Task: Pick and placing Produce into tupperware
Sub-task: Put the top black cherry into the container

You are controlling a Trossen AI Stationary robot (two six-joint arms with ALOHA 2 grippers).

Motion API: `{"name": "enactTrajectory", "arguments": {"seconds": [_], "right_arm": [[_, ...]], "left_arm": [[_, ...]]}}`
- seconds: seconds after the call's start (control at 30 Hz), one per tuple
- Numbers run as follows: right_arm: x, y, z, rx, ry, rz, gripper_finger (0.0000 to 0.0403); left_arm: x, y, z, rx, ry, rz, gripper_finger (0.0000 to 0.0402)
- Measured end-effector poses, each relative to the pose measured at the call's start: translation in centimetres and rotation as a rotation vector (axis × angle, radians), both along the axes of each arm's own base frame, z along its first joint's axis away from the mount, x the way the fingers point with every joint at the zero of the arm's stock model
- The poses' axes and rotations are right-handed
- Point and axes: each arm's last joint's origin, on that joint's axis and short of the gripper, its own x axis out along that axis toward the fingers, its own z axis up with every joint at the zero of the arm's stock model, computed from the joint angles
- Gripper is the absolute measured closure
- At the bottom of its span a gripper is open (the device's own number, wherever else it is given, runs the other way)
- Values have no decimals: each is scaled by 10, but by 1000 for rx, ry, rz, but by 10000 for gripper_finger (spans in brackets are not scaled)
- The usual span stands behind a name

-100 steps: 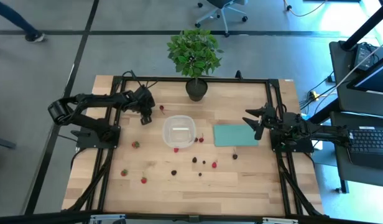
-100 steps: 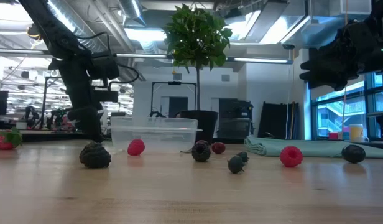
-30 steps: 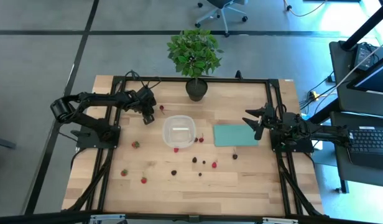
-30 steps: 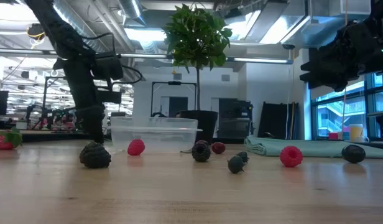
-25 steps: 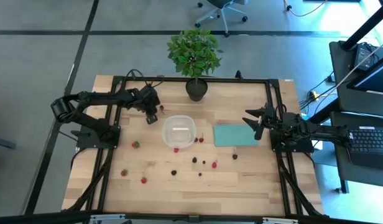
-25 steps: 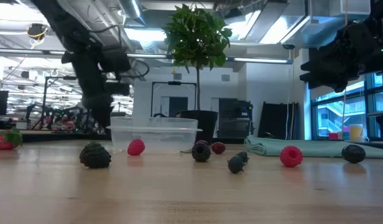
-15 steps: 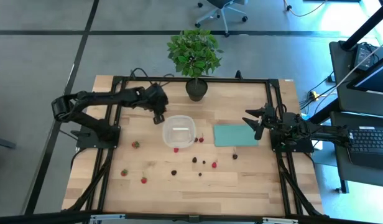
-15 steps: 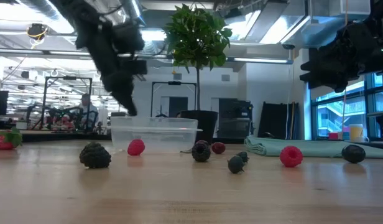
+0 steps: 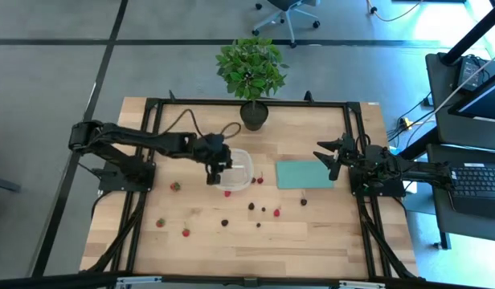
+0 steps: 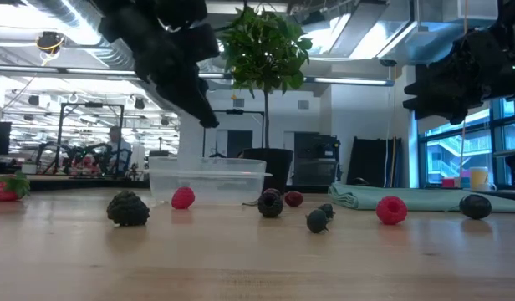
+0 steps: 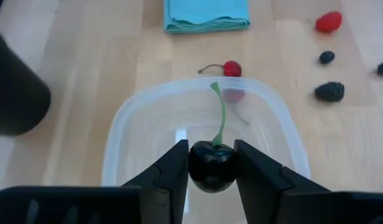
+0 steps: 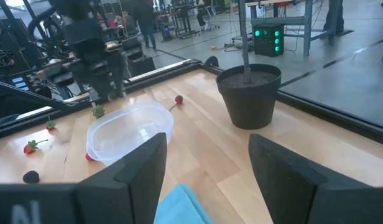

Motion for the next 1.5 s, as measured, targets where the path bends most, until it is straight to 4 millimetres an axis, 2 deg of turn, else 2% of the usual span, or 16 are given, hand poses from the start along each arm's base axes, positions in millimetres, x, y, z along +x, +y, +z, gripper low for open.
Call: {"name": "enactTrajectory", "arguments": {"seconds": [0.23,0.47,1.33,1.5], "right_arm": [[0,0,0,23,-6,-2,173],[0,0,-1,24,-3,-2,173],[0,0,-2,22,11,-2,173],[0,0,-2,22,11,-2,173]], "left_arm": [[16,-4,-31,20,78,1,291],[20,4,-45,15,120,26,290],[19,7,-46,15,125,36,289],[19,7,-46,15,125,36,266]]}}
